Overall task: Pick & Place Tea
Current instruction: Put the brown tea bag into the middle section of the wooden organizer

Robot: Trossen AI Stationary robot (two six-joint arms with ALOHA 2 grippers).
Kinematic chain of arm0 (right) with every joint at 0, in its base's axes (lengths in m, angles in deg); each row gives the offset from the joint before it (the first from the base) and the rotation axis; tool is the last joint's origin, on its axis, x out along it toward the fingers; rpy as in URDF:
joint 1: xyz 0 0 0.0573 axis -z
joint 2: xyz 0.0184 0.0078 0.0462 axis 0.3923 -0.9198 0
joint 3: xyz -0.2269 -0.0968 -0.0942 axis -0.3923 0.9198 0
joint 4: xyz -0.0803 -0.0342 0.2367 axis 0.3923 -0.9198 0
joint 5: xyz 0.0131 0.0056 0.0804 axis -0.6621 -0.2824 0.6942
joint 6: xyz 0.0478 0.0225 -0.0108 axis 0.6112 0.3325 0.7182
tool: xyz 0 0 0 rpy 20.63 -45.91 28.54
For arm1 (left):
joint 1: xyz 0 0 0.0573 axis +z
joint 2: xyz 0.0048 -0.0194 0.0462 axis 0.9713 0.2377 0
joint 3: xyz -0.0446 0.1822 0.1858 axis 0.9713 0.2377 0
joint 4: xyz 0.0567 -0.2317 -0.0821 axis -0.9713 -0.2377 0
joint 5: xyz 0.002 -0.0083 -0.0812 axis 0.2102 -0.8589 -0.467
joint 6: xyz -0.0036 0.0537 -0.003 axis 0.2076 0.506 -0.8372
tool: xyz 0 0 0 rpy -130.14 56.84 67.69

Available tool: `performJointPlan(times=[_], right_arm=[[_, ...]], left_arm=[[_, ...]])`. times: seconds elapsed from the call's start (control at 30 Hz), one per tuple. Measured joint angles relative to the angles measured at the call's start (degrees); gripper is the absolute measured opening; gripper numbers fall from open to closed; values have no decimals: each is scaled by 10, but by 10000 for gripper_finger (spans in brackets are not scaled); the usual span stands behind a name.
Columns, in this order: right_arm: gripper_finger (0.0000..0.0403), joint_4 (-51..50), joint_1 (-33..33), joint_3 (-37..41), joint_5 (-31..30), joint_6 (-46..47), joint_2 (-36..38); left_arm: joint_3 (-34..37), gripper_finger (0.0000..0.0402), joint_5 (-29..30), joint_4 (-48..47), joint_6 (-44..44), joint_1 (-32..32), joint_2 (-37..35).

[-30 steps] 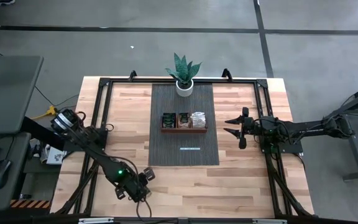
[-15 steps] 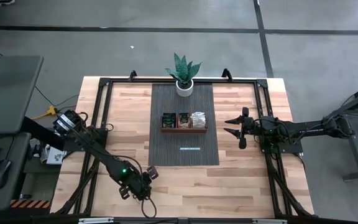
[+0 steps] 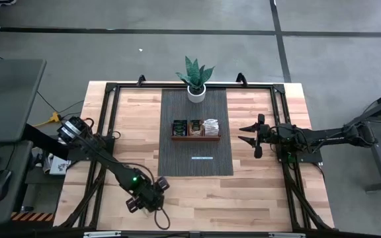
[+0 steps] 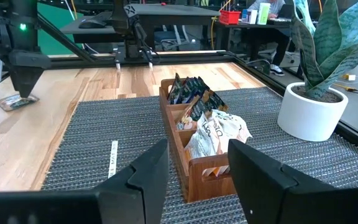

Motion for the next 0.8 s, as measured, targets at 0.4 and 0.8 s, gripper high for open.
performJointPlan(times=[0.4, 0.8], right_arm=[[158, 0, 0, 0, 0, 0, 0], [157, 0, 0, 0, 0, 0, 0]], left_arm=[[-36, 237, -118, -39, 15, 67, 0], [-37, 237, -177, -43, 35, 121, 38]])
